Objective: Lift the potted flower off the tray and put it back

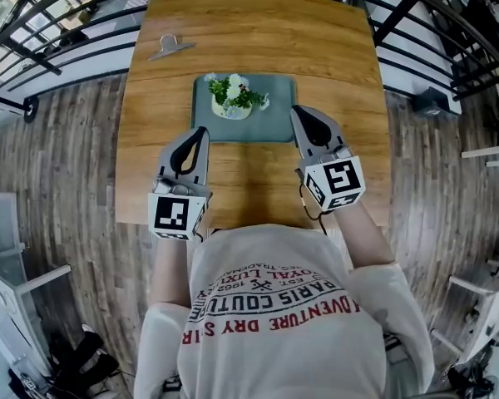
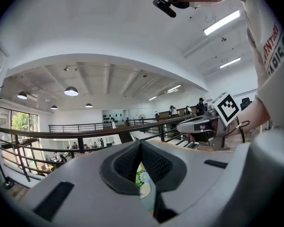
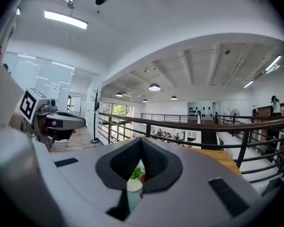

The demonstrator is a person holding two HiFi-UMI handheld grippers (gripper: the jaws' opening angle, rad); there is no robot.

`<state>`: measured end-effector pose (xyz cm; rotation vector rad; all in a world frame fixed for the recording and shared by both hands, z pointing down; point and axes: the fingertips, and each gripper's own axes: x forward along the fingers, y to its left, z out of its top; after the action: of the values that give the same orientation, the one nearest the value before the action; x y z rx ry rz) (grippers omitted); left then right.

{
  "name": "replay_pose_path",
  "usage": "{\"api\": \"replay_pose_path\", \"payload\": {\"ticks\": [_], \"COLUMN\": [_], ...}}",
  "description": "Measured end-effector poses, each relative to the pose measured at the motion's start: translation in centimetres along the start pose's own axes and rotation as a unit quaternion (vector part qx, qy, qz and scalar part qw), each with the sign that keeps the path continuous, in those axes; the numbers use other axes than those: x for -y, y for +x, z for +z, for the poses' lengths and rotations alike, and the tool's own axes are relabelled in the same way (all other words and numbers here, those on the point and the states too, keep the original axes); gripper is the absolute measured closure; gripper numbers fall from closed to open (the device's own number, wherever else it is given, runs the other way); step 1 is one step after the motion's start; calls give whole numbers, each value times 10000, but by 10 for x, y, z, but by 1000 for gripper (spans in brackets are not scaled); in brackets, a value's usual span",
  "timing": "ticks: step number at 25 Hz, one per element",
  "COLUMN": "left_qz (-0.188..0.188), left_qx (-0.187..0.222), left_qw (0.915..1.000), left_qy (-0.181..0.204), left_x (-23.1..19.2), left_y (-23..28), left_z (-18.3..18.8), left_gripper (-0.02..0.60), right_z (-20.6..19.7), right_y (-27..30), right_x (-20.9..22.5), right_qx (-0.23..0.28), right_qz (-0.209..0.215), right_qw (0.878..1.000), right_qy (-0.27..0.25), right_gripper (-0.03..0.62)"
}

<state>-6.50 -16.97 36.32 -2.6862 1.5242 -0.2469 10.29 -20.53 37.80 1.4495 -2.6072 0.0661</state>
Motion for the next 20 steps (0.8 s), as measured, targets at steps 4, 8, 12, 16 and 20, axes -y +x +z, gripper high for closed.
{"api": "replay_pose_path", "payload": {"ticks": [4,8,12,16,20], "left_qz": [5,90,28,-44,-69], "left_qx": [70,110,212,254,304], "left_qw": [9999,9999,9998,9997,9995], "left_qy": [94,72,-63,-11,-2], "left_x": [2,-7,-13,-17,-19], "left_y": [-9,-16,-21,-23,-25], "left_z": [12,26,38,43,45], "left_gripper": [569,569,569,569,569], "right_z": [20,38,48,49,49], "right_y": [-17,-24,-27,-27,-25], "right_x": [-11,-16,-24,-33,-36], "right_qx": [231,406,516,612,603], "right_qz": [-42,-138,-170,-98,-133], "right_qw": [9995,9989,9981,9976,9977], "right_qy": [-191,-204,-300,-294,-267], "right_gripper": [568,568,568,568,568]}}
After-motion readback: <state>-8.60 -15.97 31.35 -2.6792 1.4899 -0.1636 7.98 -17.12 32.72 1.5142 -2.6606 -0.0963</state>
